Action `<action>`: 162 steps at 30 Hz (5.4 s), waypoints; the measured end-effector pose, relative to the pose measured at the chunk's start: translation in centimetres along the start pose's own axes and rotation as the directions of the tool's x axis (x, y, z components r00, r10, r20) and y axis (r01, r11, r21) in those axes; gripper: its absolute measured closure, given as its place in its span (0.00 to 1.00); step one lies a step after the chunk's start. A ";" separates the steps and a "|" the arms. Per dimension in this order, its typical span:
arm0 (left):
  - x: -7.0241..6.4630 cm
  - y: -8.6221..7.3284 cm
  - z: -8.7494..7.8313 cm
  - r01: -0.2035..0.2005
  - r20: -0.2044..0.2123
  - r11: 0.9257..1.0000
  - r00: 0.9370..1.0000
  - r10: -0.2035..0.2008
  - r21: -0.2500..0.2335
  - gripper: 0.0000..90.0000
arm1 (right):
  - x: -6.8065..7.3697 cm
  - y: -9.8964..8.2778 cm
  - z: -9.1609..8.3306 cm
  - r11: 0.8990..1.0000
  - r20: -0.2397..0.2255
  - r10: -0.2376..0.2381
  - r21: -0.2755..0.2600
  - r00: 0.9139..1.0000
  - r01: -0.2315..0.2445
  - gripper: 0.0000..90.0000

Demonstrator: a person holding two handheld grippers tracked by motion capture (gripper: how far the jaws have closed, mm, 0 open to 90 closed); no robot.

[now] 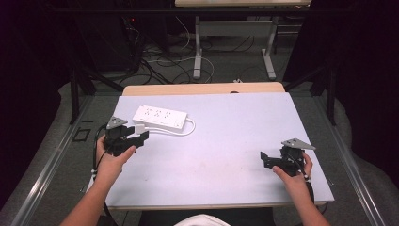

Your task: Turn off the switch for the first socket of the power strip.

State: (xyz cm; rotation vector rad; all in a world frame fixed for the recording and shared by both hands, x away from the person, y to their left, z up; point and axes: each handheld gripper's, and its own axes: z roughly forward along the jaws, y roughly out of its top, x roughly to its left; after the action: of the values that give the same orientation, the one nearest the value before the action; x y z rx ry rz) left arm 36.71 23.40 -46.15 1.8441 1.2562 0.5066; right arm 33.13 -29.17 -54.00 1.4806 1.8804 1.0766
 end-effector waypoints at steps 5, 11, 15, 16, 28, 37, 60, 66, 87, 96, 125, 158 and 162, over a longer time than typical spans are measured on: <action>-0.3 1.0 0.1 0.004 0.006 1.000 1.000 -0.004 0.003 0.41 | 0.0 0.0 0.0 1.000 -0.001 0.001 -0.002 1.000 -0.001 0.00; -0.5 2.2 0.3 0.003 0.019 1.000 1.000 -0.003 0.011 0.43 | 0.0 0.0 0.0 1.000 -0.002 0.000 -0.002 1.000 0.000 0.00; -0.6 2.8 0.6 0.023 0.022 1.000 0.999 -0.023 0.009 0.44 | 0.0 0.0 0.1 1.000 -0.001 0.003 -0.003 1.000 -0.003 0.00; -0.6 3.0 0.7 0.021 0.016 1.000 1.000 -0.021 0.001 0.44 | 0.0 0.0 0.1 1.000 -0.001 0.003 -0.003 1.000 -0.003 0.00; -0.4 4.4 1.0 0.055 0.006 0.998 0.998 -0.055 0.011 0.53 | 0.0 0.0 0.1 1.000 -0.001 0.000 -0.004 1.000 0.000 0.00; -0.5 5.5 1.3 0.065 0.000 0.998 0.998 -0.065 0.015 0.63 | 0.0 0.0 0.2 1.000 -0.001 -0.003 -0.004 1.000 0.003 0.00; -2.3 8.6 3.4 0.063 0.016 0.997 0.998 -0.063 0.035 0.86 | 0.0 0.0 0.2 1.000 -0.002 -0.002 -0.005 1.000 0.002 0.00; -2.6 9.0 4.3 0.059 0.014 0.997 0.998 -0.059 0.041 0.91 | -0.1 0.0 0.2 1.000 -0.001 -0.002 -0.005 1.000 0.002 0.00; -1.7 9.4 7.8 0.082 -0.044 0.994 0.996 -0.079 0.071 1.00 | -0.1 0.0 0.3 1.000 -0.003 0.004 0.001 1.000 -0.004 0.00; -1.5 9.6 9.2 0.082 -0.059 0.992 0.995 -0.076 0.096 1.00 | -0.1 -0.1 0.3 1.000 -0.005 -0.002 0.004 1.000 0.002 0.00; -0.2 9.2 12.8 0.116 -0.124 0.972 0.988 -0.092 0.205 1.00 | -0.2 -0.2 0.6 1.000 -0.015 -0.003 0.012 1.000 0.003 0.02; 0.9 6.6 15.8 0.139 -0.160 0.941 0.983 -0.093 0.307 1.00 | -0.2 -0.2 0.8 1.000 -0.027 -0.005 0.020 1.000 0.005 0.02; 0.9 6.5 16.1 0.131 -0.161 0.936 0.984 -0.082 0.326 1.00 | -0.2 -0.3 0.8 1.000 -0.026 -0.001 0.021 1.000 0.001 0.03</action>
State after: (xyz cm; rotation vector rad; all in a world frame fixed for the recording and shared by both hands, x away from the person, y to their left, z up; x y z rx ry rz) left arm 52.15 16.71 -50.30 2.0319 1.6136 0.3892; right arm 33.64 -29.16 -54.64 1.4842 1.9159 1.0839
